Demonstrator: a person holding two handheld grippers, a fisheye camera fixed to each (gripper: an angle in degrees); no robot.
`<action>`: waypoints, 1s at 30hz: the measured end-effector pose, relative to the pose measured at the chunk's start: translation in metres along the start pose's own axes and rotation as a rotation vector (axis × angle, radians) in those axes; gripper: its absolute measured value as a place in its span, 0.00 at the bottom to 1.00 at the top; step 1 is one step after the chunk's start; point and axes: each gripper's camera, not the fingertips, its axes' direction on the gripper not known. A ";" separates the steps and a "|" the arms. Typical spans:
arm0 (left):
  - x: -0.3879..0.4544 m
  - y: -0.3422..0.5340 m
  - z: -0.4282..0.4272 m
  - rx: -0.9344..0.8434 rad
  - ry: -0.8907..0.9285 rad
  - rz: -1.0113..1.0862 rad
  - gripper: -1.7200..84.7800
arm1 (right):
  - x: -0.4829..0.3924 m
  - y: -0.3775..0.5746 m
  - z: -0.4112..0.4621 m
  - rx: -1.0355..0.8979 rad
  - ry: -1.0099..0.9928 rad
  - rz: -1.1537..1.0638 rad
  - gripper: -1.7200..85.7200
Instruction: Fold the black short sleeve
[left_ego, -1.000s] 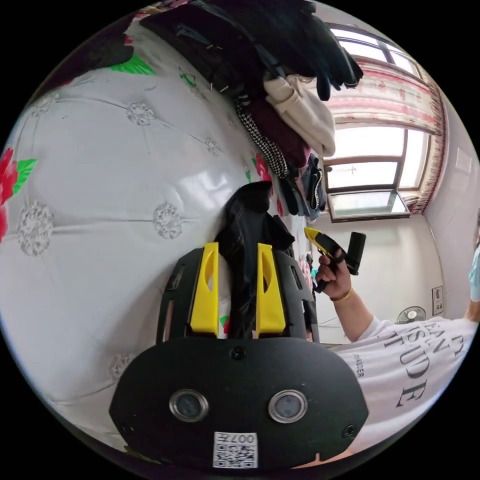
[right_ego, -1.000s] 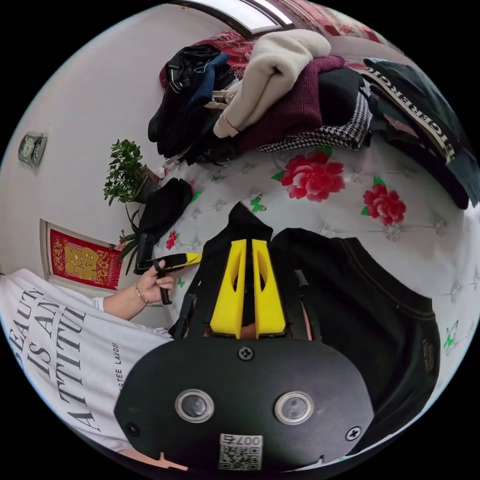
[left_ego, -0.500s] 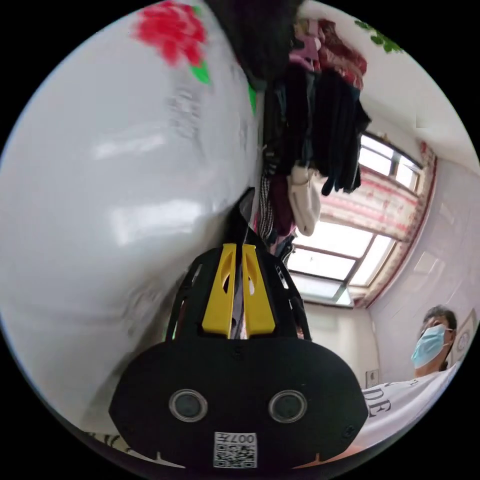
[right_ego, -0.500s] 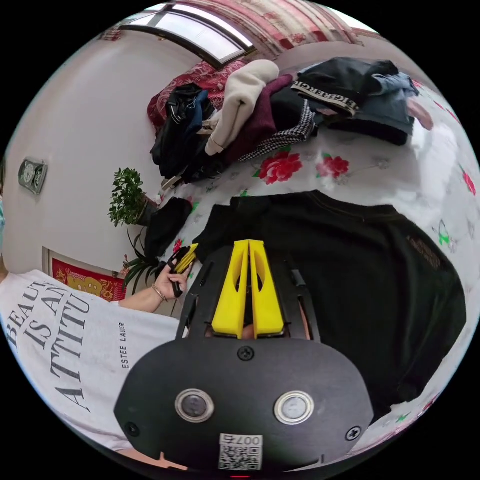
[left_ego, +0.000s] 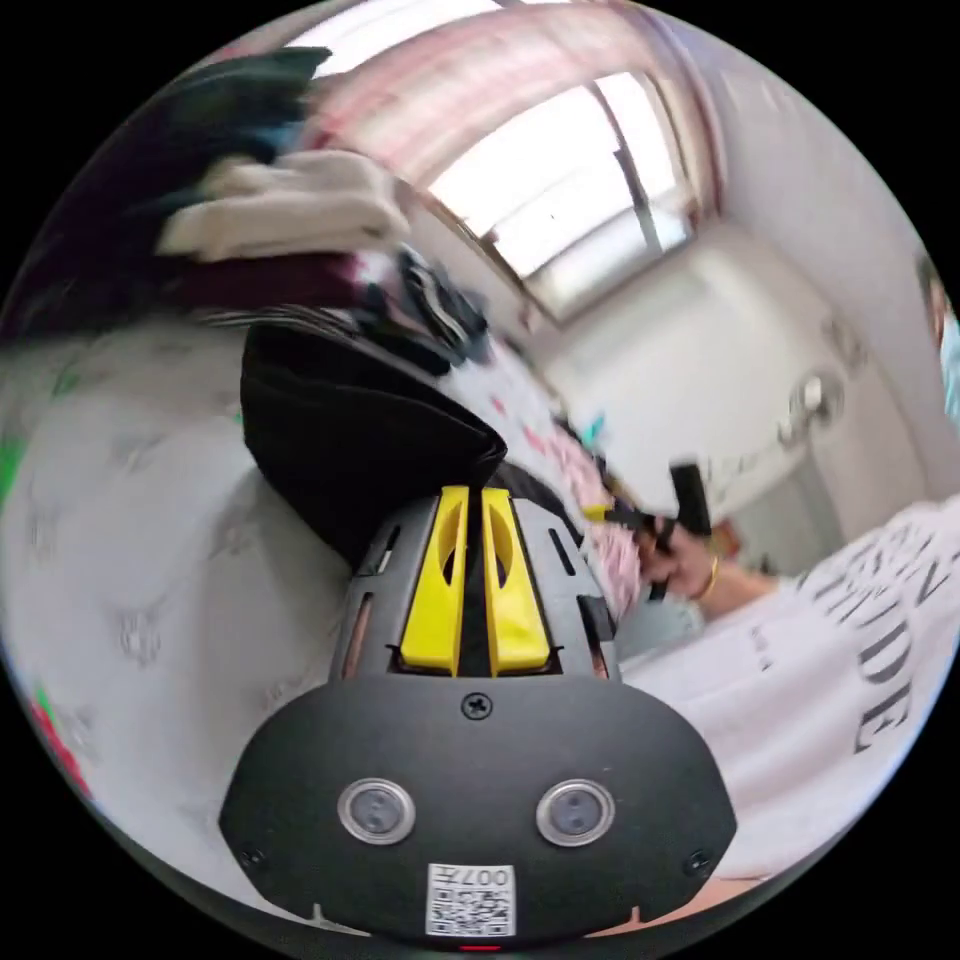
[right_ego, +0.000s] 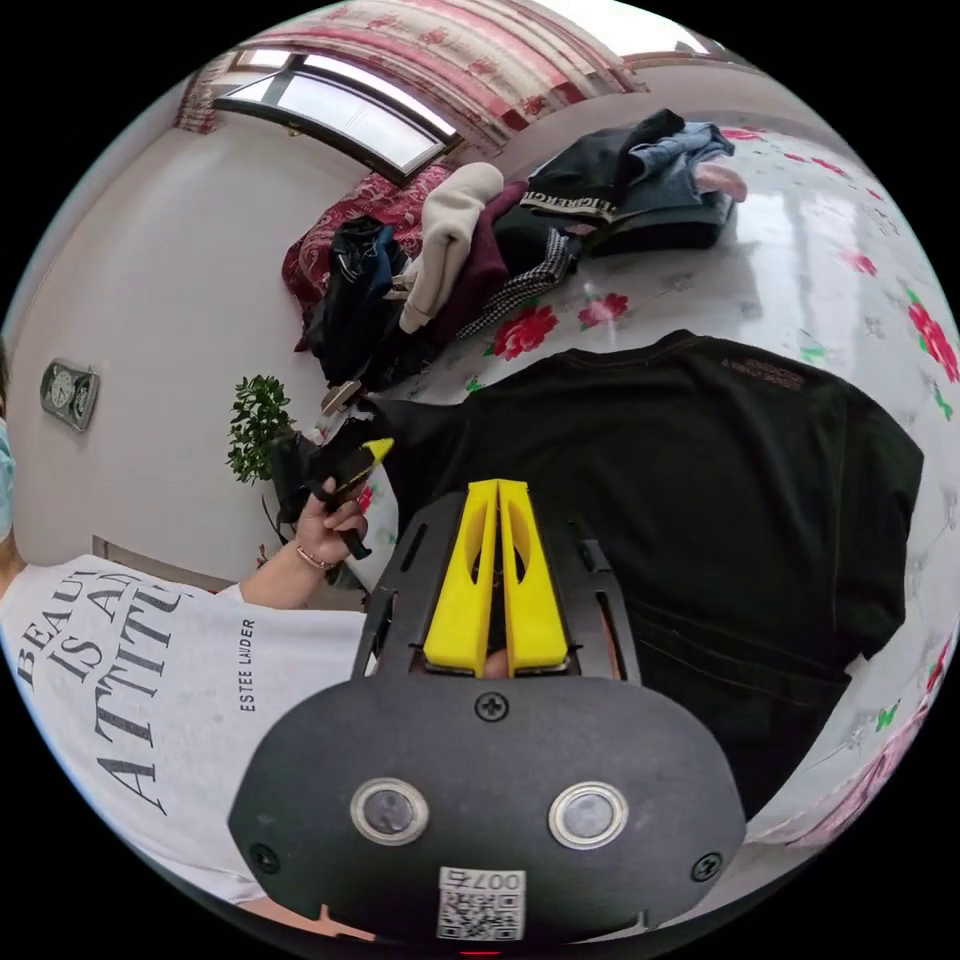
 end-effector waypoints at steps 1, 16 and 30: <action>0.016 -0.007 0.039 -0.174 -0.014 0.076 0.03 | 0.009 0.011 -0.004 0.011 0.003 0.026 0.02; 0.090 -0.008 0.140 -0.330 -0.033 0.142 0.12 | 0.120 0.144 -0.098 0.314 0.104 0.371 0.05; 0.066 -0.019 0.220 -0.483 -0.212 -0.134 0.10 | 0.285 0.227 -0.119 0.626 -0.308 0.967 0.09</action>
